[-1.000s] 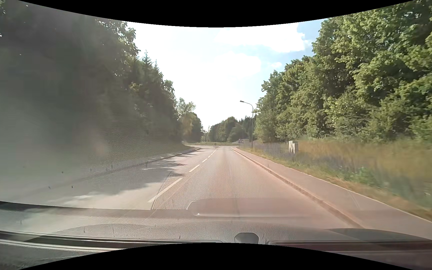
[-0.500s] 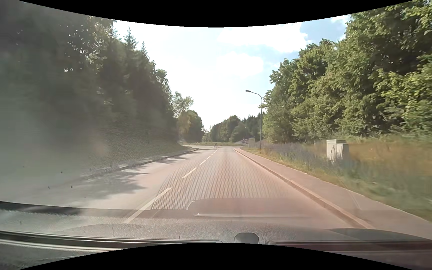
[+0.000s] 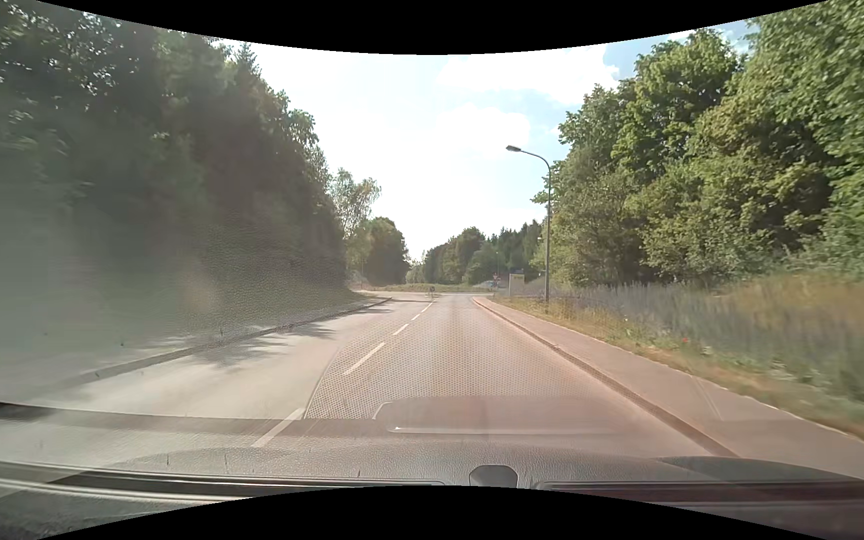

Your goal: Follow the waypoints while adhering to traffic rules and regulations

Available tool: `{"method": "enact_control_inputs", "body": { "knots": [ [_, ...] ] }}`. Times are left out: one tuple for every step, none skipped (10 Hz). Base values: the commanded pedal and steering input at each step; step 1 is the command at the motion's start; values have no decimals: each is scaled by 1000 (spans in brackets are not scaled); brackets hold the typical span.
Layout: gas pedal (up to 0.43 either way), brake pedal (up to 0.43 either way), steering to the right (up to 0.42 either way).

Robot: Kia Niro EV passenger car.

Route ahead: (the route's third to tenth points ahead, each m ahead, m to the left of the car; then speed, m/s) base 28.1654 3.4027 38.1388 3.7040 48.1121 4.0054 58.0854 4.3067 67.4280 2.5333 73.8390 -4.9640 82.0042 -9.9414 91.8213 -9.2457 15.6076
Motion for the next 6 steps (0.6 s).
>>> {"method": "enact_control_inputs", "body": {
  "knots": [
    [0, 201, 1],
    [0, 226, 6],
    [0, 232, 6],
    [0, 232, 4],
    [0, 232, 0],
    [0, 232, -1]
  ]
}}
